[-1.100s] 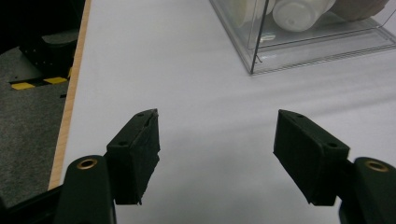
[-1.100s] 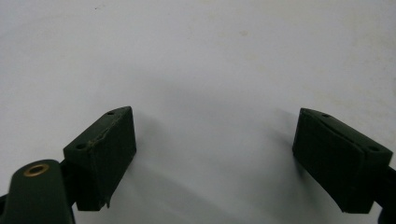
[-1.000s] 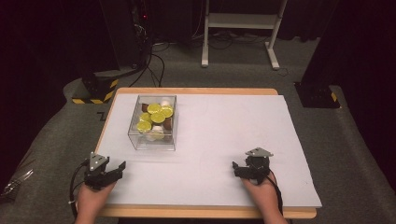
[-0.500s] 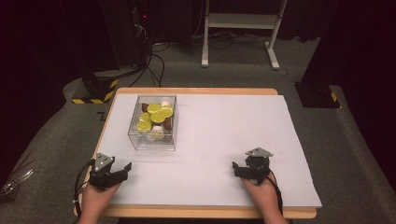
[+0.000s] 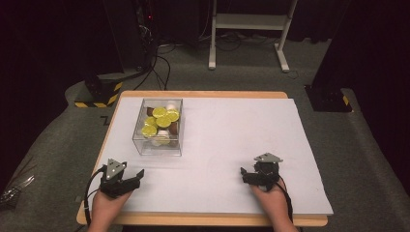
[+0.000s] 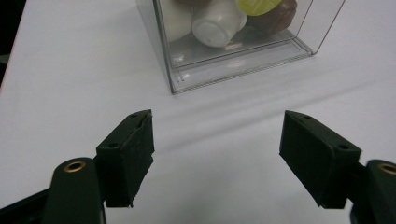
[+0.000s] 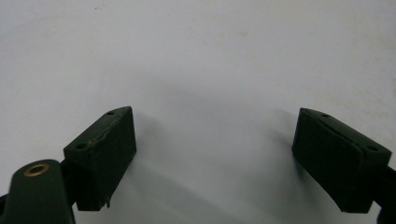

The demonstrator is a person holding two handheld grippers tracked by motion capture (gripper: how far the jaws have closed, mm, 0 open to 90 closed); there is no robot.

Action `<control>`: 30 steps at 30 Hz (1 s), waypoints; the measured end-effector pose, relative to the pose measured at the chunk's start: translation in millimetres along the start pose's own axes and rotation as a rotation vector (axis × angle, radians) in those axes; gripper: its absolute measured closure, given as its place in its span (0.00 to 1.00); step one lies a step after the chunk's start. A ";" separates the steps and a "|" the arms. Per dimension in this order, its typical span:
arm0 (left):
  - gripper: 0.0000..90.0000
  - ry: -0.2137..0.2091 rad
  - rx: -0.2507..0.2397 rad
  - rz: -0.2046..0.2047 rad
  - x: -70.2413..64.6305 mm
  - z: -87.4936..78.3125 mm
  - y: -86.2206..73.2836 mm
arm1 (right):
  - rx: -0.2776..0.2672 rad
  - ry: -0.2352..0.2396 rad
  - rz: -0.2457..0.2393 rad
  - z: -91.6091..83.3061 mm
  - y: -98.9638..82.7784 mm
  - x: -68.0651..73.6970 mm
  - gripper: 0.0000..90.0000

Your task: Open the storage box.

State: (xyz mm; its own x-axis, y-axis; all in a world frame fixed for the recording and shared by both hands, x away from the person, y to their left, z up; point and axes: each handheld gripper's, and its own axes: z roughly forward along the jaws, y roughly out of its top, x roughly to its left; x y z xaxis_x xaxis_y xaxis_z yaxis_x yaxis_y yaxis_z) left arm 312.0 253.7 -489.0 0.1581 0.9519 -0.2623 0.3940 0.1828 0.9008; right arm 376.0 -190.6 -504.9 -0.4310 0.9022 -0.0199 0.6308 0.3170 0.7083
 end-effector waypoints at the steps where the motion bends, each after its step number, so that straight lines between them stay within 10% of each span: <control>1: 0.29 0.000 0.000 0.000 0.0 0.0 0.0 | 0.000 0.000 0.000 0.0 0.0 0.0 0.15; 30: 0.28 -0.008 -0.056 0.016 -32.0 7.4 16.0 | 0.000 0.001 0.000 -0.1 0.0 0.0 0.15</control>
State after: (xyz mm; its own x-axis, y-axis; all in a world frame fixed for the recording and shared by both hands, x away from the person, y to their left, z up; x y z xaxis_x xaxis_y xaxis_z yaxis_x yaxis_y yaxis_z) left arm 319.9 224.3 -468.8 0.1710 0.9530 -0.2502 0.3399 0.1813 0.9228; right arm 375.9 -190.7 -504.9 -0.4317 0.9018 -0.0194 0.6305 0.3170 0.7085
